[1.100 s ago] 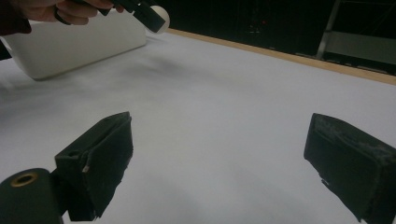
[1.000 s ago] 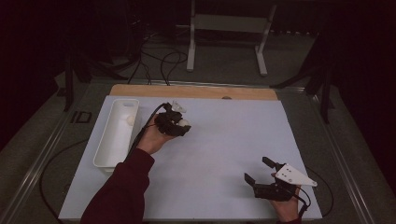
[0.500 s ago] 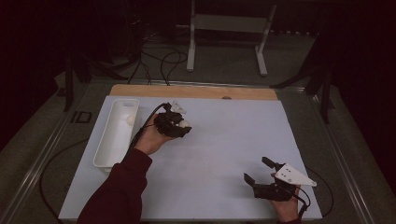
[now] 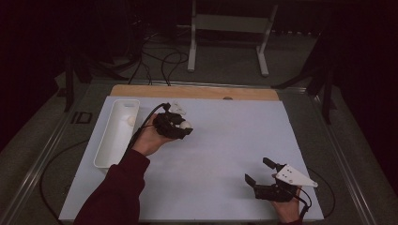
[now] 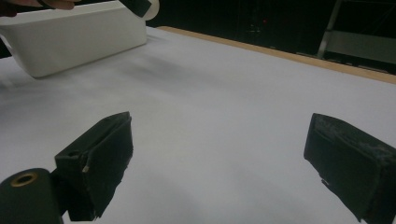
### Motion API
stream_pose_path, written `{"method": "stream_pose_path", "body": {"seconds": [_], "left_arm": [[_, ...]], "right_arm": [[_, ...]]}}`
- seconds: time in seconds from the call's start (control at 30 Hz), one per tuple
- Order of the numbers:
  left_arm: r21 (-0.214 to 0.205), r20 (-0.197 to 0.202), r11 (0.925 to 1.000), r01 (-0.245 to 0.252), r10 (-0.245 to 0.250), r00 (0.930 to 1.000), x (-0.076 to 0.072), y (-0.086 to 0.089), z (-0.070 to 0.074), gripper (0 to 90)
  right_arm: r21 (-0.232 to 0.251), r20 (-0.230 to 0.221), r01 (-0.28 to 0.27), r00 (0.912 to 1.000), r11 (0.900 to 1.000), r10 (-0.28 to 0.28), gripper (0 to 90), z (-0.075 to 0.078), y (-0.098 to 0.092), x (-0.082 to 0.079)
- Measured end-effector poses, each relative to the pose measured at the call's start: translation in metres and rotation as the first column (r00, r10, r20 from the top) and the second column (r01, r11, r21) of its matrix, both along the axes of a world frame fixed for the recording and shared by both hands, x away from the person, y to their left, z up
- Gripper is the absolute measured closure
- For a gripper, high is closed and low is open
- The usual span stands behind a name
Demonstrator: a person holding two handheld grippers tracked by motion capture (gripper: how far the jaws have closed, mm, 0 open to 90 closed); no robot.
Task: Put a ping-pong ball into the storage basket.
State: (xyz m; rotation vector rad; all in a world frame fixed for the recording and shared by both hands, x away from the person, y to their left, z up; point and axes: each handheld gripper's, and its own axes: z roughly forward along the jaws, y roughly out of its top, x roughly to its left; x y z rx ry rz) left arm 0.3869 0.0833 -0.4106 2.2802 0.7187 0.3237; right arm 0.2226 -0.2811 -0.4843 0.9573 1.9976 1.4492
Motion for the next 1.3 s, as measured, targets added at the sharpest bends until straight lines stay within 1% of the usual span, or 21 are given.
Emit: {"method": "stream_pose_path", "body": {"seconds": [0.17,0.47,0.7,0.83,1.27,1.3], "left_arm": [[0.003,0.006,0.9999,0.013,-0.013,0.9999,-0.003,0.001,0.003,50.9],[-0.004,0.015,0.9995,0.031,-0.031,0.9994,-0.007,0.005,0.01,50.9],[0.014,0.025,0.9987,0.048,-0.049,0.9985,-0.01,0.006,0.013,50.9],[0.011,0.031,0.9984,0.056,-0.056,0.9979,-0.011,0.008,0.016,50.9],[0.015,0.038,0.9968,0.079,-0.079,0.9961,-0.015,0.009,0.019,50.9],[0.011,0.039,0.9969,0.077,-0.078,0.9962,-0.015,0.009,0.02,50.9]], "right_arm": [[0.0,0.0,0.0,1.0,1.0,0.0,7.9,0.0,0.0,0.0],[0.0,0.0,0.001,1.0,1.0,-0.001,7.9,0.0,0.0,0.0],[0.0,-0.001,0.001,1.0,1.0,-0.001,7.8,0.0,0.0,0.0],[0.0,0.001,0.001,1.0,1.0,-0.001,7.9,0.0,0.0,0.0],[-0.001,0.001,0.0,1.0,1.0,0.0,7.9,0.0,0.0,0.0],[-0.001,0.0,0.0,1.0,1.0,0.0,7.9,0.0,0.0,0.0]]}}
